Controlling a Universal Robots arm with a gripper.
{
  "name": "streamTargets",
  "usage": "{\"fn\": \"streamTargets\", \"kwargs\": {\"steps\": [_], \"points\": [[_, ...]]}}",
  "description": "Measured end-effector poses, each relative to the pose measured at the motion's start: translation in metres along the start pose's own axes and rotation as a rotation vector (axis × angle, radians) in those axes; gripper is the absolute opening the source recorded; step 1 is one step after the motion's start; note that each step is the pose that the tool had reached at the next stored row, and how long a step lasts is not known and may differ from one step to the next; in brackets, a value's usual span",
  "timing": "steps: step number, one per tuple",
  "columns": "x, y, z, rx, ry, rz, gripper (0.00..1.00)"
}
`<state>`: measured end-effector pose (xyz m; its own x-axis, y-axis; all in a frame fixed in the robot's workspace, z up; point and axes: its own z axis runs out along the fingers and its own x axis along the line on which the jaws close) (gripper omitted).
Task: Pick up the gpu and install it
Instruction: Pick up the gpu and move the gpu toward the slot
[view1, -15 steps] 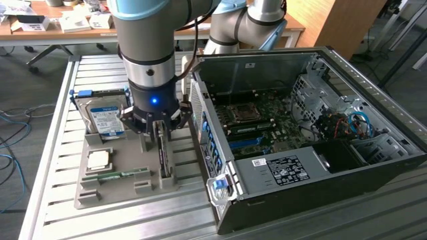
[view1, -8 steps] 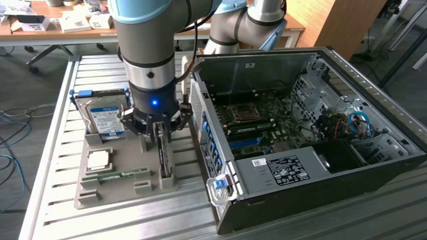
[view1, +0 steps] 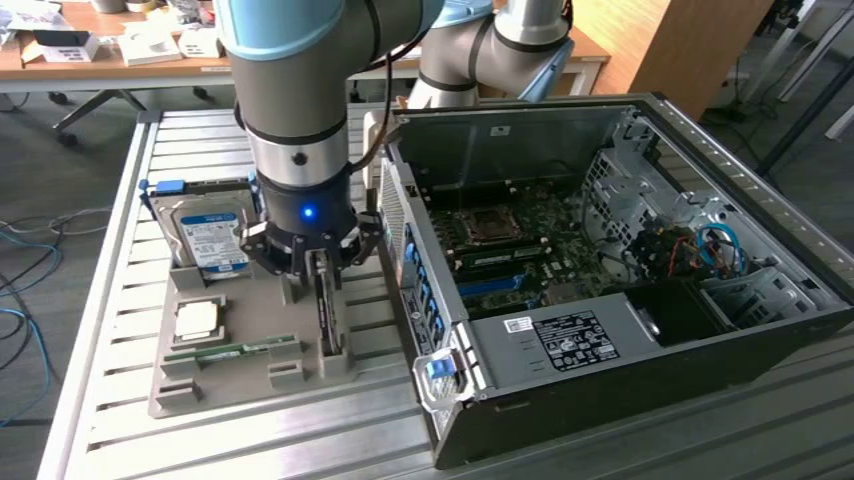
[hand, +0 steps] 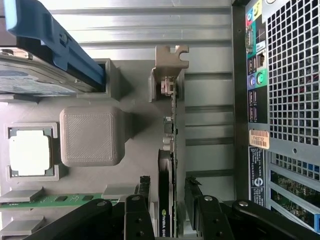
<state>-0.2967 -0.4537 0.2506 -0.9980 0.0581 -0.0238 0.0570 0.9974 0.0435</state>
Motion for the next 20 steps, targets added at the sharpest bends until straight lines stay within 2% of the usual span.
{"fn": "streamTargets", "kwargs": {"steps": [12, 20], "points": [[0.0, -0.0006, 0.0113, 0.0, 0.0, 0.0, 0.41], [0.0, -0.0033, 0.0134, 0.0016, -0.0001, 0.0, 0.41]]}}
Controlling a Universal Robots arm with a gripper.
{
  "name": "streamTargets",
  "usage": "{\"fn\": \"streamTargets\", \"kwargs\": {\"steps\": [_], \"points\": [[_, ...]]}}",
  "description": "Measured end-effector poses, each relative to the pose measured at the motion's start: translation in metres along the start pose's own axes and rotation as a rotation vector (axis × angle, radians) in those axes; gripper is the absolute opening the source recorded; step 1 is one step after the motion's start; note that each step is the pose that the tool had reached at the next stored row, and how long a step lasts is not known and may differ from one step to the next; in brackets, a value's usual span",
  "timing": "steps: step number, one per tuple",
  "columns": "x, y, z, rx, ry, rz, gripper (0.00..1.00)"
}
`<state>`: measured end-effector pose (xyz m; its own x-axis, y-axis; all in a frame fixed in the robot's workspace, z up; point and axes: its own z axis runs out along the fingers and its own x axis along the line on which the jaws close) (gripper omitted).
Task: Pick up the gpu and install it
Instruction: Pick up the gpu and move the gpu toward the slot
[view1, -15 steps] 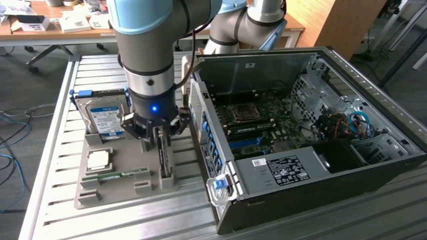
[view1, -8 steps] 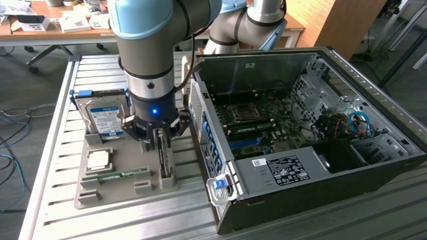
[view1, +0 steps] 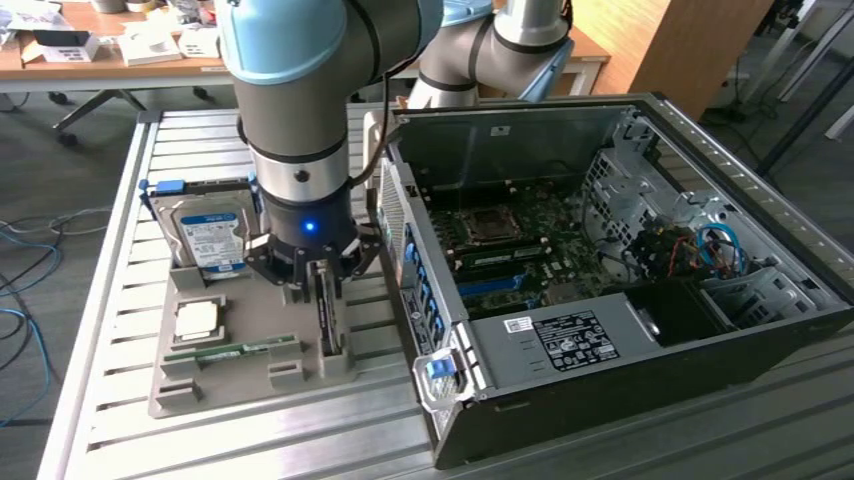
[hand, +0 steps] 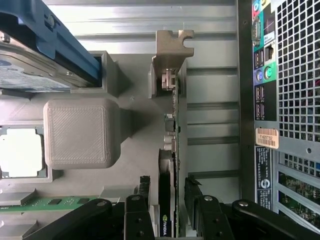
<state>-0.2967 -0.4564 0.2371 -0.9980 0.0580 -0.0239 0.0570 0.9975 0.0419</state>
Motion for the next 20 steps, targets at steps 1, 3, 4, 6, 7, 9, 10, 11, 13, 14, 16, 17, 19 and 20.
{"fn": "streamTargets", "kwargs": {"steps": [1, 3, 4, 6, 7, 9, 10, 11, 13, 14, 16, 17, 19, 20], "points": [[0.0, -0.0005, 0.0, 0.0, 0.0, 0.0, 0.41], [0.0, -0.0007, 0.0001, 0.0, 0.0, 0.0, 0.41], [0.0, -0.0008, 0.0008, -0.0002, -0.0002, 0.0, 0.41], [0.0, -0.001, 0.0027, 0.0, 0.0001, 0.0, 0.41], [0.0, -0.001, 0.0032, 0.0001, 0.0001, 0.0, 0.41], [0.0, -0.001, 0.0032, 0.0002, 0.0002, 0.0, 0.41], [0.0, -0.001, 0.0032, 0.0002, 0.0002, 0.0, 0.41], [0.0, -0.001, 0.0032, 0.0001, 0.0001, 0.0, 0.41], [0.0008, -0.001, 0.0035, -0.0002, -0.0002, 0.0, 0.41], [0.0013, -0.0011, 0.0034, -0.0002, -0.0003, 0.0, 0.41], [0.0014, -0.0011, 0.0034, -0.0001, -0.0002, -0.001, 0.41], [0.0014, -0.0011, 0.0034, 0.0, -0.0001, -0.001, 0.41], [0.0016, -0.0012, 0.0046, -0.0001, -0.0001, -0.001, 0.41], [0.0016, -0.0012, 0.005, 0.0001, 0.0, -0.001, 0.41]]}}
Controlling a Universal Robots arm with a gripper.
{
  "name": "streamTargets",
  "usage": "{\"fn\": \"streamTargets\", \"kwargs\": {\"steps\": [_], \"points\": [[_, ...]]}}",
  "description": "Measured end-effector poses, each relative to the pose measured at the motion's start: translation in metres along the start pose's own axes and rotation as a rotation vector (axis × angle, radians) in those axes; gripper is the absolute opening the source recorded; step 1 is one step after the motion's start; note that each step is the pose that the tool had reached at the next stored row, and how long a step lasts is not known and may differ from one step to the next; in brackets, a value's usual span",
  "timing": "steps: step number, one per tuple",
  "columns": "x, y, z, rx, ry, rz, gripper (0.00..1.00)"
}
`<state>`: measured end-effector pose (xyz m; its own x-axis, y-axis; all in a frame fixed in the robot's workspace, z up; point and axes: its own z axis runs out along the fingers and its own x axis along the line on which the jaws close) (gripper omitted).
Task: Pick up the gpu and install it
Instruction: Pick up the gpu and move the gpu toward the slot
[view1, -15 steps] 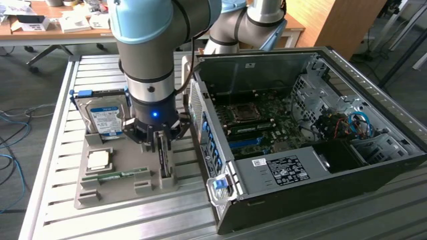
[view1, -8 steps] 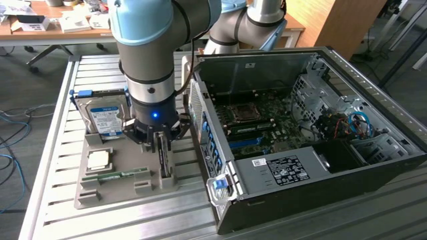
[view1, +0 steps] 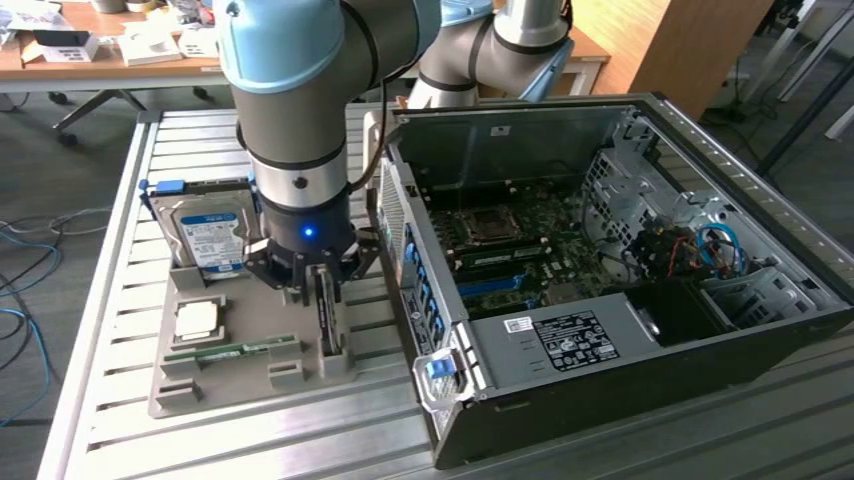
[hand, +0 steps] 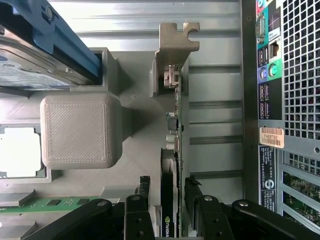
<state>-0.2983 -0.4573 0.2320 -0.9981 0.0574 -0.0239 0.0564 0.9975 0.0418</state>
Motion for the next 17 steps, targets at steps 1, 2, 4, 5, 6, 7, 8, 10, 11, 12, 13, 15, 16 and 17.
{"fn": "streamTargets", "kwargs": {"steps": [1, 2, 4, 5, 6, 7, 8, 10, 11, 12, 13, 15, 16, 17], "points": [[0.0, 0.0, 0.0, 0.0001, 0.0001, 0.0, 0.41], [0.0, 0.0, 0.0, 0.0001, 0.0001, 0.0, 0.41], [0.0, 0.0, 0.0005, -0.0001, -0.0001, 0.0, 0.41], [-0.0001, 0.0, 0.0012, -0.0004, -0.0004, 0.0, 0.41], [0.0, 0.0, 0.0016, -0.0002, -0.0002, 0.0, 0.41], [0.0, -0.0001, 0.002, 0.0, -0.0001, 0.0, 0.41], [0.0, -0.0001, 0.002, 0.0, 0.0, 0.0, 0.41], [0.0, -0.0001, 0.0021, 0.0001, 0.0001, 0.0, 0.41], [0.0, 0.0, 0.0022, 0.0, -0.0001, 0.0, 0.41], [-0.0003, 0.0, 0.0023, -0.0002, -0.0002, 0.0, 0.41], [-0.0006, -0.0001, 0.0024, -0.0003, -0.0003, 0.0, 0.41], [-0.0009, -0.0002, 0.0023, -0.0001, -0.0002, 0.0, 0.41], [-0.0009, -0.0002, 0.0023, -0.0001, -0.0001, 0.0, 0.41], [-0.001, -0.0005, 0.0022, 0.0, 0.0, 0.0, 0.41]]}}
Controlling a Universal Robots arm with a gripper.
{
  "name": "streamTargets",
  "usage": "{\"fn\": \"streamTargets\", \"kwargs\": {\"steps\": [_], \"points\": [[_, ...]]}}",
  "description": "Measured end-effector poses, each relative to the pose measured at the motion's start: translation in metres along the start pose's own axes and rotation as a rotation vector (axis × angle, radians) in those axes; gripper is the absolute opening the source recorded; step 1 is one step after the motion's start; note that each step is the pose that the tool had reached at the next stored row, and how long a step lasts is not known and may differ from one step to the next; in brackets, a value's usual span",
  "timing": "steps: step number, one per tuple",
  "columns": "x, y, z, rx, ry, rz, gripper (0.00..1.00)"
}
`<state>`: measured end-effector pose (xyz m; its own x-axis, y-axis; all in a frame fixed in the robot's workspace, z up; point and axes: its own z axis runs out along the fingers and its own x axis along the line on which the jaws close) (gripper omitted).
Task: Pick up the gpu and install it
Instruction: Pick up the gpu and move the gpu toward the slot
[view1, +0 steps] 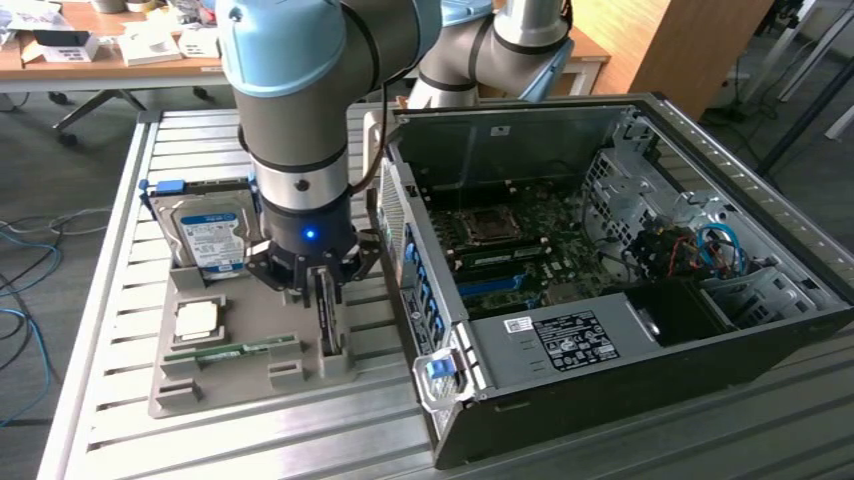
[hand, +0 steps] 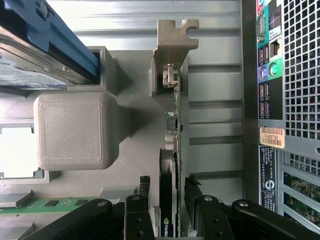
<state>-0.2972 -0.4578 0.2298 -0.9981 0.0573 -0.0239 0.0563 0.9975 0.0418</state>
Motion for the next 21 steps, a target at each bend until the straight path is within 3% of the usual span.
{"fn": "streamTargets", "kwargs": {"steps": [16, 18, 19, 21], "points": [[0.0, -0.0012, 0.0, -0.0001, -0.0001, 0.0, 0.41], [0.0, -0.0012, 0.0, -0.0001, -0.0001, 0.0, 0.4], [0.0, -0.0012, 0.0, -0.0001, -0.0001, 0.0, 0.33], [0.0, -0.0012, 0.0, -0.0001, -0.0001, 0.0, 0.33]]}}
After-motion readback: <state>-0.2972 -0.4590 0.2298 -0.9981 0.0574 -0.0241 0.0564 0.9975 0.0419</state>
